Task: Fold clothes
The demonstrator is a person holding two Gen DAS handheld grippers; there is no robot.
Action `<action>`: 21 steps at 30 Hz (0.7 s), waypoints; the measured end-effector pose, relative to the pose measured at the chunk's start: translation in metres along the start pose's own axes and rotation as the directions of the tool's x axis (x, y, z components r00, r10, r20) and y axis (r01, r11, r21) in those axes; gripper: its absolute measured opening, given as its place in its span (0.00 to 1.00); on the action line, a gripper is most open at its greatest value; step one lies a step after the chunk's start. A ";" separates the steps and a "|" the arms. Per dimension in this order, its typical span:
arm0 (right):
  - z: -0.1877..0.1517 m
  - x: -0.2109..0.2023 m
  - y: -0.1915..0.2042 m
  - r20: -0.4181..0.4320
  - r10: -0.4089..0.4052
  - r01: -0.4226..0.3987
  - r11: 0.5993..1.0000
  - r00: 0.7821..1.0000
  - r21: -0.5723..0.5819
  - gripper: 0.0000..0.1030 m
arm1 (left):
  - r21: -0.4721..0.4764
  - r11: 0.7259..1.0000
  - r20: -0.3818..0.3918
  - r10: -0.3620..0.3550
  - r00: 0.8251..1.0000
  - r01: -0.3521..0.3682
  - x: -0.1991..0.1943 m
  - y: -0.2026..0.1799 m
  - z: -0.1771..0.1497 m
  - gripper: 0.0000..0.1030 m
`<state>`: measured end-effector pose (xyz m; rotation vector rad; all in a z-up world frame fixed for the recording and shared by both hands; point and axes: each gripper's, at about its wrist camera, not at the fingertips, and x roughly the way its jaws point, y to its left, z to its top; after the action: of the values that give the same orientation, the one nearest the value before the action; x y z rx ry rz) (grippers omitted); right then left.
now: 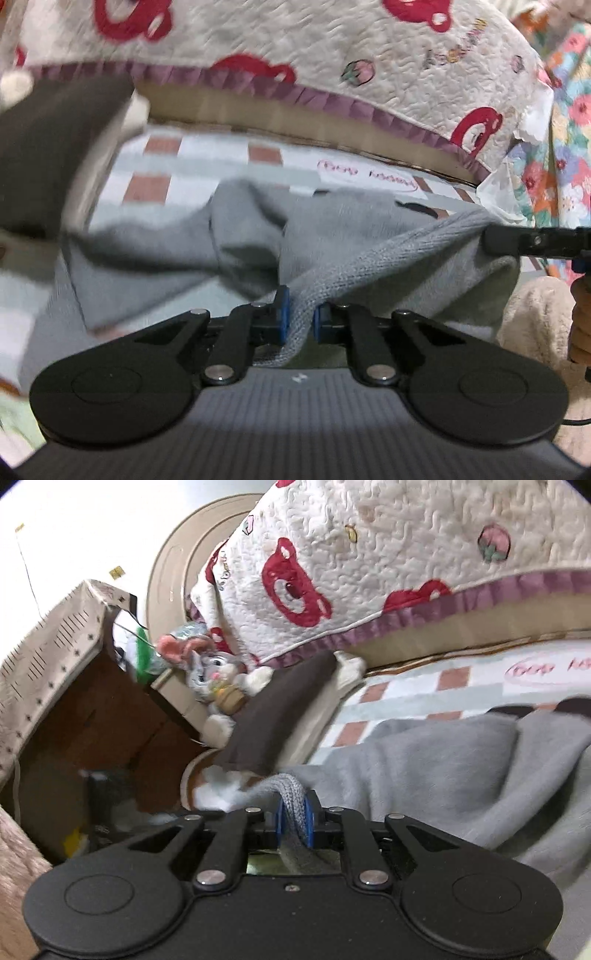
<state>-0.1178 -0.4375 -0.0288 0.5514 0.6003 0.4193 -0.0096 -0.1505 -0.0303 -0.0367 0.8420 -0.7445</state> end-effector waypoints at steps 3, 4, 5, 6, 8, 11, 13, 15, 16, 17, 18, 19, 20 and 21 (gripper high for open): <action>-0.003 -0.005 0.003 0.002 -0.094 0.094 0.993 0.996 -0.077 0.22 | 0.032 0.999 0.044 0.005 0.999 -0.007 -0.002 -0.011 0.010 0.11; -0.005 -0.004 0.005 -0.004 -0.113 0.112 0.989 0.994 -0.095 0.28 | 0.028 1.000 0.057 -0.002 0.998 0.000 -0.002 -0.014 0.012 0.11; -0.008 -0.003 0.006 -0.016 -0.131 0.129 0.985 0.991 -0.112 0.35 | 0.022 1.000 0.066 -0.003 0.998 0.002 -0.003 -0.015 0.013 0.11; -0.011 -0.002 0.007 -0.028 -0.148 0.143 0.981 0.989 -0.130 0.39 | 0.015 1.000 0.073 -0.003 0.997 0.002 -0.003 -0.016 0.015 0.11; -0.020 0.002 0.010 -0.071 -0.161 0.148 0.975 0.984 -0.166 0.51 | 0.016 1.000 0.086 0.008 0.996 -0.009 -0.005 -0.017 0.017 0.11; -0.038 0.019 0.015 -0.190 -0.197 0.150 0.960 0.962 -0.236 0.56 | 0.030 0.999 0.098 0.030 0.995 -0.033 -0.007 -0.023 0.022 0.11; -0.047 0.030 0.020 -0.168 -0.285 0.217 0.917 0.944 -0.334 0.55 | 0.042 0.998 0.109 0.041 0.993 -0.046 -0.010 -0.030 0.028 0.11; -0.042 0.032 0.022 -0.071 -0.342 0.289 0.873 0.937 -0.393 0.20 | 0.047 0.997 0.132 0.052 0.990 -0.059 -0.015 -0.037 0.038 0.10; -0.028 0.024 0.017 -0.039 -0.309 0.275 0.893 0.950 -0.356 0.13 | 0.047 0.997 0.148 0.059 0.987 -0.066 -0.020 -0.040 0.045 0.10; -0.013 0.015 0.013 -0.004 -0.279 0.263 0.910 0.960 -0.322 0.12 | 0.040 0.997 0.169 0.052 0.984 -0.060 -0.024 -0.042 0.055 0.10; 0.005 0.001 0.009 0.046 -0.273 0.274 0.914 0.961 -0.299 0.12 | 0.033 0.998 0.190 0.042 0.981 -0.049 -0.028 -0.044 0.066 0.11; 0.024 -0.012 0.005 0.097 -0.267 0.284 0.918 0.959 -0.276 0.11 | 0.025 0.999 0.211 0.031 0.977 -0.037 -0.033 -0.046 0.077 0.15; 0.043 -0.026 0.002 0.147 -0.266 0.297 0.920 0.953 -0.257 0.11 | 0.035 0.999 0.232 0.023 0.972 -0.032 -0.033 -0.050 0.086 0.33; 0.061 -0.039 -0.001 0.197 -0.295 0.341 0.901 0.935 -0.270 0.11 | 0.050 0.998 0.253 0.015 0.967 -0.028 -0.032 -0.054 0.094 0.48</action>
<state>-0.1087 -0.4805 0.0285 0.1836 0.4581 0.1489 0.0097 -0.1957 0.0718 -0.0735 0.5787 -0.7239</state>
